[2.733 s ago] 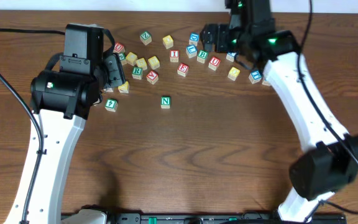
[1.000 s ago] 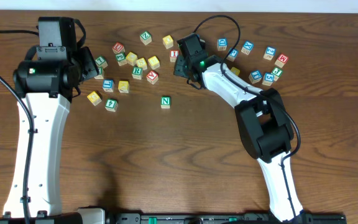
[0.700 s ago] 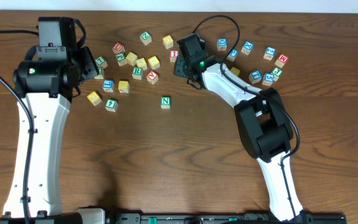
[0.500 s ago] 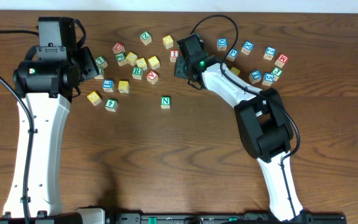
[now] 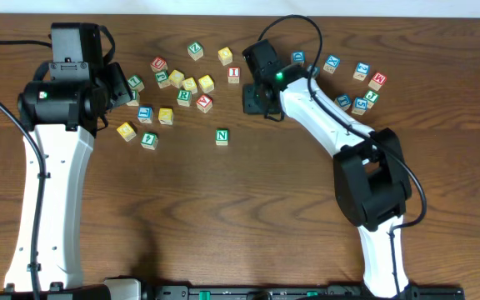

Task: Spell out NEURIPS
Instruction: 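Lower the right gripper and grasp the red E block, then carry the red E block left and place it right of the N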

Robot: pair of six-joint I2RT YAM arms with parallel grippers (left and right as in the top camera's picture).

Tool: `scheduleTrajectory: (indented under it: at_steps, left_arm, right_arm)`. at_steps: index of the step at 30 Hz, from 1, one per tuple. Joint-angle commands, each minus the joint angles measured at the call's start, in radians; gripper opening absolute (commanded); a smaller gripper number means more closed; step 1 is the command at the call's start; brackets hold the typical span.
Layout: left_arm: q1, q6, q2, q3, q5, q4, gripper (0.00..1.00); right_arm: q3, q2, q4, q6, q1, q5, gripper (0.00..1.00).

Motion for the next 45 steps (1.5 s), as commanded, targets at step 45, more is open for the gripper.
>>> scheduleTrajectory:
  at_steps: [45]
  left_arm:
    - [0.005,-0.037,0.010,-0.017,-0.013,0.019,0.66]
  right_arm:
    - [-0.005,0.050,0.165,-0.123,0.000,-0.007,0.20]
